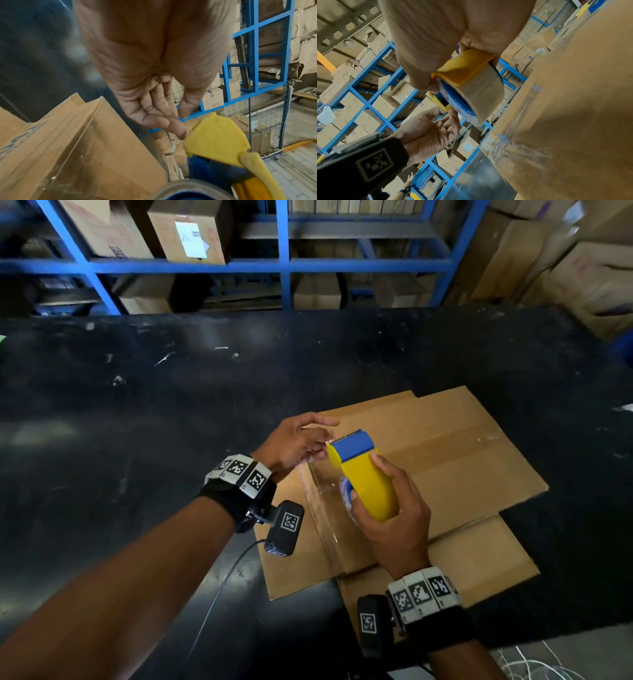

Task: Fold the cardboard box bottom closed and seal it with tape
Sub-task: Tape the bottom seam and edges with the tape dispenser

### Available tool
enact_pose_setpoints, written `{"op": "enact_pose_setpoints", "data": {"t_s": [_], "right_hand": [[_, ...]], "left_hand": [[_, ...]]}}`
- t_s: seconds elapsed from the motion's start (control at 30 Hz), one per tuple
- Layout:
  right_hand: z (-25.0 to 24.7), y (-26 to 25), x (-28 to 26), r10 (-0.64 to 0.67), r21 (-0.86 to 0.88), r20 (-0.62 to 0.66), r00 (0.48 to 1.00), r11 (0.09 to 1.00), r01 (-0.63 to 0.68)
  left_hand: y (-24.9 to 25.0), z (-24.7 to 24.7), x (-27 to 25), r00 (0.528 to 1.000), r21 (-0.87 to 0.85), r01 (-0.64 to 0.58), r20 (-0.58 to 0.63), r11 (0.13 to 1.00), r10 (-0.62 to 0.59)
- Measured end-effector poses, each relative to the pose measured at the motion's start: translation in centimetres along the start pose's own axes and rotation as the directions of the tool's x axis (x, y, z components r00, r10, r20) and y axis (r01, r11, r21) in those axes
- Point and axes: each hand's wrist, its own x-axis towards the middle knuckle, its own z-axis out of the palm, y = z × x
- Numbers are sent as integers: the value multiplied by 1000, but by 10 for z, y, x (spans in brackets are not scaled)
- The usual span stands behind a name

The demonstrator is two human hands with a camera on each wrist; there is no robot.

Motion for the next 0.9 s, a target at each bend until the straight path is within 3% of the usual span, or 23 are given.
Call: {"op": "enact_pose_setpoints", "data": {"t_s": [0.17,0.4,0.67,0.83,0.9], "right_hand": [[4,-4,-6,10,23,1,1000,1000,-10],[11,-14,-8,6,48,2,1000,999,-6],[15,-14,-7,-6,14,21,1000,1000,6],[19,-14,-7,-1,16,28,1000,1000,0],[20,-14,-8,6,14,31,1000,1000,-6]], "left_hand": [[6,-6,1,997,-106,81,-5,991,-82],[2,-16,3,991,-56,77,111,995,-70],[3,-20,9,985,30,133,108,991,-135],[4,-23,9,978,-108,197,97,974,-187],[4,-26,9,979,-60,184,105,981,-177]]}}
